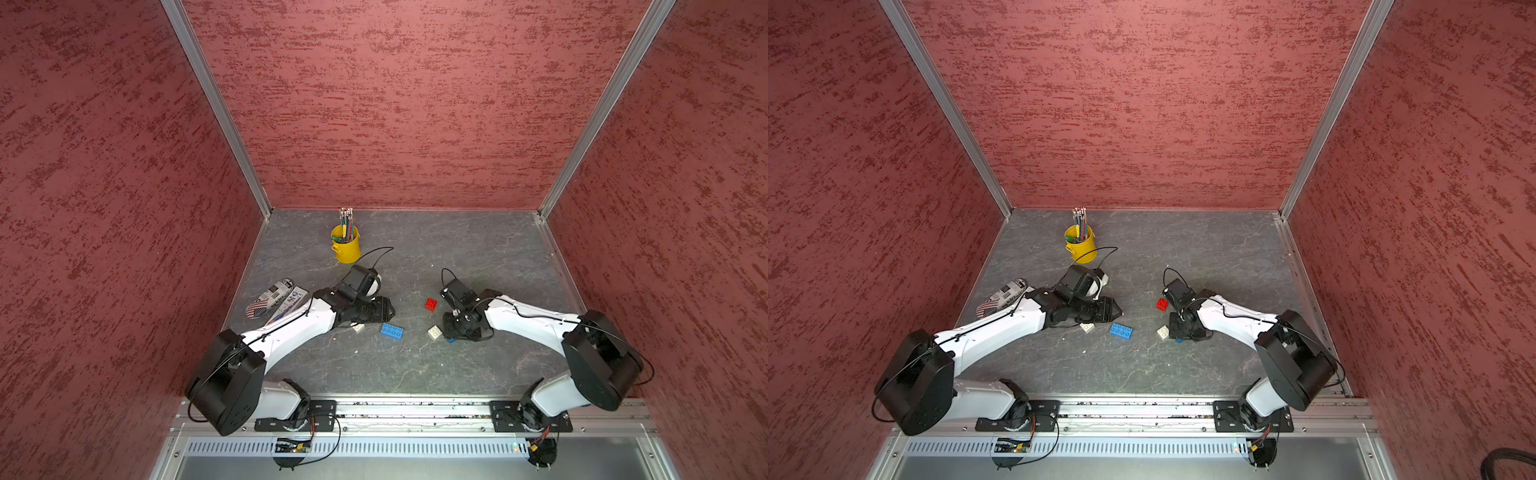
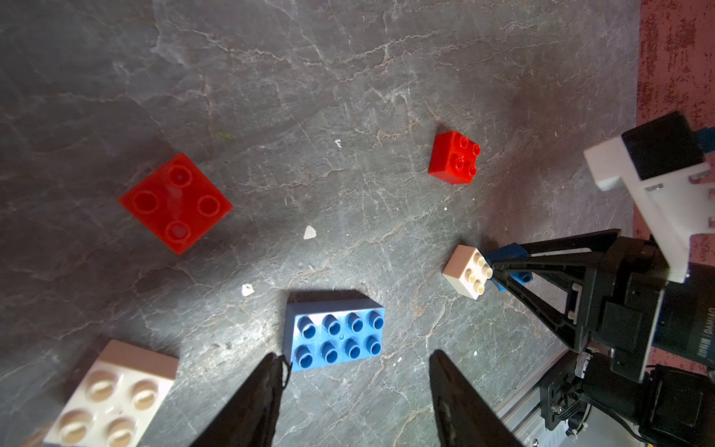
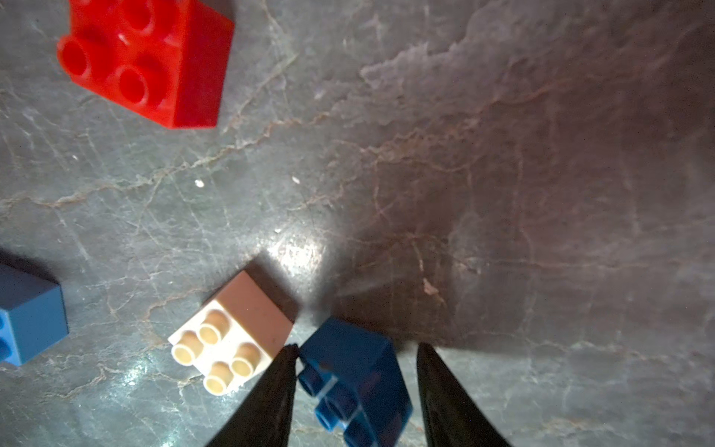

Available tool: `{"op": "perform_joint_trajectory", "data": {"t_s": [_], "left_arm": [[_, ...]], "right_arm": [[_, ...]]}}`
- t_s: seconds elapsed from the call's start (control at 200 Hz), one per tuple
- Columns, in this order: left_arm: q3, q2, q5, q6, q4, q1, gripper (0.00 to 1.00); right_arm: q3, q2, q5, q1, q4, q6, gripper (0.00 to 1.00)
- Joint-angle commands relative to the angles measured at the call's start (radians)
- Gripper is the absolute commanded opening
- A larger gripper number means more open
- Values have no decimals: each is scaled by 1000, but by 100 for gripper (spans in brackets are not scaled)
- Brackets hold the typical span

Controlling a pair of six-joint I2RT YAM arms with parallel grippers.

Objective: Assemble the letter y with lego
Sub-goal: Pick up the lego brick from the center of the board.

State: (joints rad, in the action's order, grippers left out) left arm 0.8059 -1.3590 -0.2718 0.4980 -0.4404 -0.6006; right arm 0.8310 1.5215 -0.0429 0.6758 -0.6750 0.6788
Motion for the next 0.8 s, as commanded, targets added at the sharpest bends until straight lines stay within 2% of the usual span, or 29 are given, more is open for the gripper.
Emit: {"op": "perform_joint_trajectory", "data": {"t_s": [0.0, 0.065, 0.336, 0.541, 0.792], "left_arm": [[0, -8, -5, -17, 25, -5, 62], [-1, -9, -5, -16, 25, -5, 62], [-1, -15, -2, -16, 27, -5, 62], [4, -26, -1, -22, 31, -4, 62], [14, -44, -2, -30, 31, -4, 62]], "right_arm": [[16, 9, 30, 13, -26, 10, 56], [21, 7, 46, 16, -33, 6, 62], [55, -15, 98, 17, -69, -5, 65], [50, -3, 98, 20, -90, -12, 60], [37, 17, 98, 26, -79, -18, 46]]}}
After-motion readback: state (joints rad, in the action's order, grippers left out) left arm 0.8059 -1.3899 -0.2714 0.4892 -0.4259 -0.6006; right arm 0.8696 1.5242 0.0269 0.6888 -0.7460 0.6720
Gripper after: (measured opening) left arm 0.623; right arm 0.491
